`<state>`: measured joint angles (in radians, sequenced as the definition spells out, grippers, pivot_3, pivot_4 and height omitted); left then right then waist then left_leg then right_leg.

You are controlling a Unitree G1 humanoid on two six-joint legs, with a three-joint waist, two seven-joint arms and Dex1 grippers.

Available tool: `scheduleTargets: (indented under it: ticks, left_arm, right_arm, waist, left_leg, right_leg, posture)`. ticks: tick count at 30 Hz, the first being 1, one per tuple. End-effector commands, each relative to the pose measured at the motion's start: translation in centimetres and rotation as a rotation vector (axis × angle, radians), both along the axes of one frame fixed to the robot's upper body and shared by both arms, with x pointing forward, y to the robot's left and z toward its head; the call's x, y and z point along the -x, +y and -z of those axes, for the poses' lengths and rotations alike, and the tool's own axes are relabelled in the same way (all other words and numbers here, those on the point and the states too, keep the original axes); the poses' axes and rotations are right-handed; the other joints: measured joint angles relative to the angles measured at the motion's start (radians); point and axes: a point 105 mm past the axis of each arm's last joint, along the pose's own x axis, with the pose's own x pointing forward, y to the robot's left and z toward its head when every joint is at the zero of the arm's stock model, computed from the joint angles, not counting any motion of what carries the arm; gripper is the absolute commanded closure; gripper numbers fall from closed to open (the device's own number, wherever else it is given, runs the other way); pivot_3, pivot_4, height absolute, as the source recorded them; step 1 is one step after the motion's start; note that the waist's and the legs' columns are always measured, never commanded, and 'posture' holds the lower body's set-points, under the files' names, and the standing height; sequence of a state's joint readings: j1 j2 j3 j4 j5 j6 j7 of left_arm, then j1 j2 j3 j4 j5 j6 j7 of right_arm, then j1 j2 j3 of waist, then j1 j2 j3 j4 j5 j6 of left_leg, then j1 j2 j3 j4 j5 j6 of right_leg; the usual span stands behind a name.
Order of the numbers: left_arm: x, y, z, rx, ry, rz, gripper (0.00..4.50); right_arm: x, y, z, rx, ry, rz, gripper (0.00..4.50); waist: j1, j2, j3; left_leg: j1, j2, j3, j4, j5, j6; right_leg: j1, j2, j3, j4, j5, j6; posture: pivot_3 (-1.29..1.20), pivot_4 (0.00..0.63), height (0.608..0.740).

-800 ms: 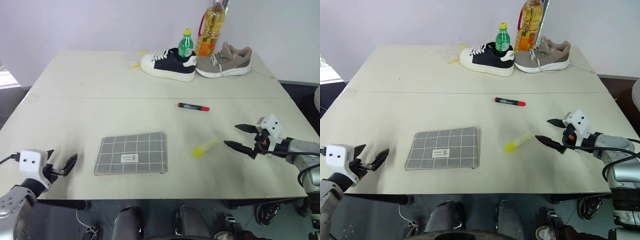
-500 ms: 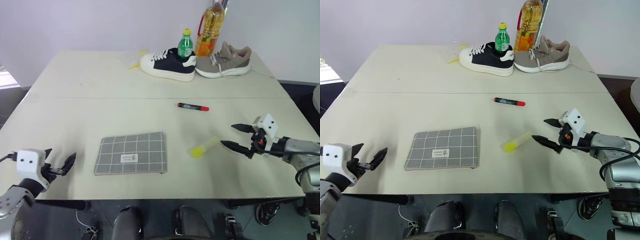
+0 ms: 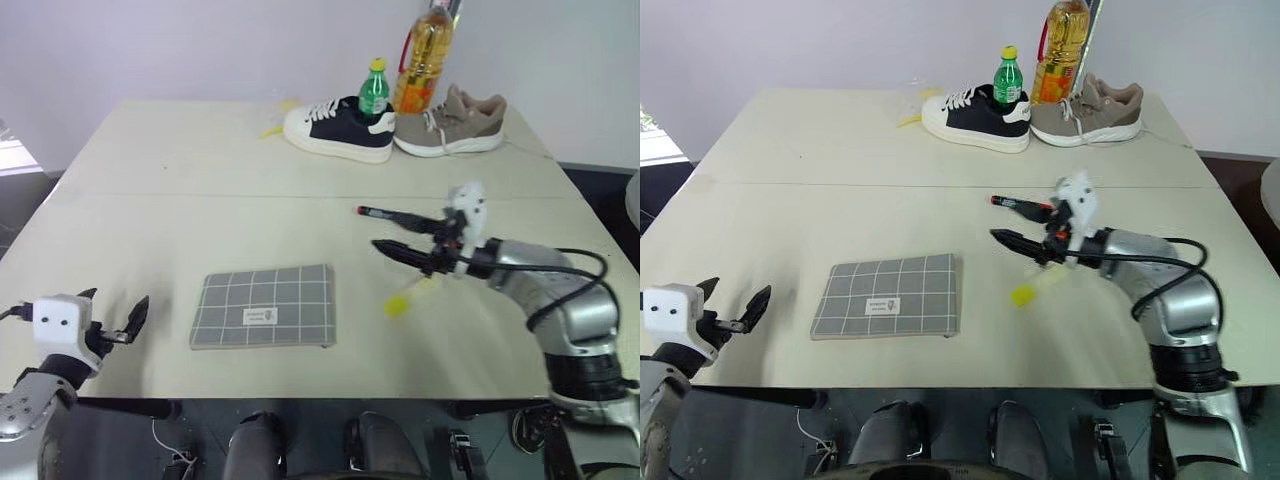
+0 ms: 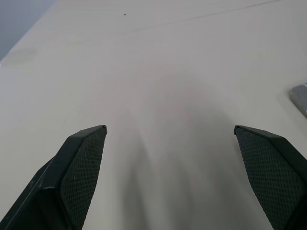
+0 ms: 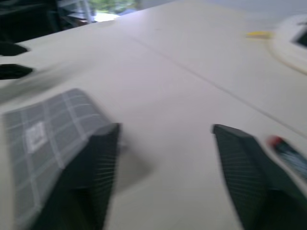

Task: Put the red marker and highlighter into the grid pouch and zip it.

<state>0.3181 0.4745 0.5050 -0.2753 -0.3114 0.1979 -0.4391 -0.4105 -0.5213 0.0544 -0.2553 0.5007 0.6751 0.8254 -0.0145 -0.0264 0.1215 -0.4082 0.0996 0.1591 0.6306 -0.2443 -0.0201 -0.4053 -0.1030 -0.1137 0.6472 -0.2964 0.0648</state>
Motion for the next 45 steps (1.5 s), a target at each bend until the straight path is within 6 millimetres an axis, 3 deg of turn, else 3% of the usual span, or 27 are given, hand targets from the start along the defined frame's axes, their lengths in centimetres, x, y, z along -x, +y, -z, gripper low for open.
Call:
scheduleTargets:
  ticks: [1,3,6,10,17,28,36,39,45]
  left_arm:
    - [-0.2,-0.3,-0.9,-0.050,-0.044,0.010,0.00]
    - [-0.1,-0.3,-0.9,-0.044,-0.052,0.005,0.00]
    - [-0.1,-0.6,-0.7,-0.055,-0.055,0.021,0.00]
    - [-0.3,-0.9,-0.8,-0.102,-0.063,0.053,0.00]
    - [-0.1,-1.5,-1.4,-0.315,-0.034,0.212,0.00]
    - [0.1,-3.4,-0.1,-0.863,0.035,0.720,0.00]
    - [-2.3,-5.9,0.1,-0.916,-0.105,0.908,0.00]
    - [-2.6,-7.1,0.1,-0.912,-0.167,0.986,0.80]
    - [-2.2,-7.9,0.6,-0.890,-0.207,1.075,3.83]
  right_arm:
    - [0.6,2.6,0.4,0.050,-0.060,-0.073,3.51]
    - [0.6,3.7,0.5,0.040,-0.074,-0.089,4.47]
    - [1.0,5.5,1.0,0.045,-0.094,-0.125,4.47]
    - [1.6,7.5,3.6,0.112,-0.036,-0.161,4.47]
    - [0.3,5.8,8.9,0.421,0.057,-0.119,4.47]
    - [0.3,6.7,9.5,0.437,0.071,-0.135,4.47]
    - [-0.1,7.1,9.3,0.435,0.055,-0.131,4.47]
    - [-0.2,7.2,9.3,0.435,0.045,-0.122,4.50]
    - [-0.6,7.1,9.2,0.436,0.033,-0.101,4.50]
  waist:
    - [-0.001,0.000,0.000]
    - [0.000,0.000,0.000]
    - [-0.001,0.000,0.000]
    - [-0.001,0.000,0.000]
    - [-0.002,0.001,0.001]
    - [-0.003,0.002,0.000]
    - [-0.008,0.002,0.000]
    - [-0.009,0.002,0.000]
    - [-0.013,0.002,0.000]
  left_leg:
    - [0.000,0.000,0.000,0.000,0.000,0.000]
    - [0.000,0.000,0.001,0.000,0.000,0.000]
    - [0.000,0.000,0.000,0.000,0.000,0.000]
    - [0.000,0.000,0.000,0.000,0.000,0.000]
    - [0.000,0.000,0.001,0.001,0.000,0.000]
    - [0.000,0.001,0.001,-0.001,0.000,-0.001]
    - [0.000,0.002,0.002,-0.001,0.000,0.000]
    - [0.000,0.002,0.003,-0.001,0.000,0.000]
    - [0.000,0.002,0.003,0.000,0.000,0.000]
  right_leg:
    - [0.000,0.000,0.000,0.000,0.000,0.000]
    - [0.000,0.000,0.000,0.000,0.001,0.002]
    - [0.000,0.000,0.000,0.000,0.001,0.002]
    - [0.000,0.001,0.000,0.000,0.001,0.002]
    - [0.000,0.000,-0.001,0.000,0.000,0.000]
    - [-0.002,-0.001,-0.001,0.000,0.000,-0.001]
    - [-0.003,0.001,-0.001,0.001,0.002,0.000]
    - [-0.003,0.002,-0.001,0.002,0.002,0.001]
    - [-0.003,0.003,-0.001,0.002,0.002,0.001]
  posture:
    - [0.00,0.150,0.705]
    - [0.00,0.150,0.705]
    - [0.00,0.150,0.705]
    - [0.00,0.150,0.705]
    - [0.00,0.150,0.705]
    - [0.00,0.150,0.705]
    - [0.00,0.150,0.705]
    - [0.00,0.150,0.705]
    - [0.00,0.150,0.705]
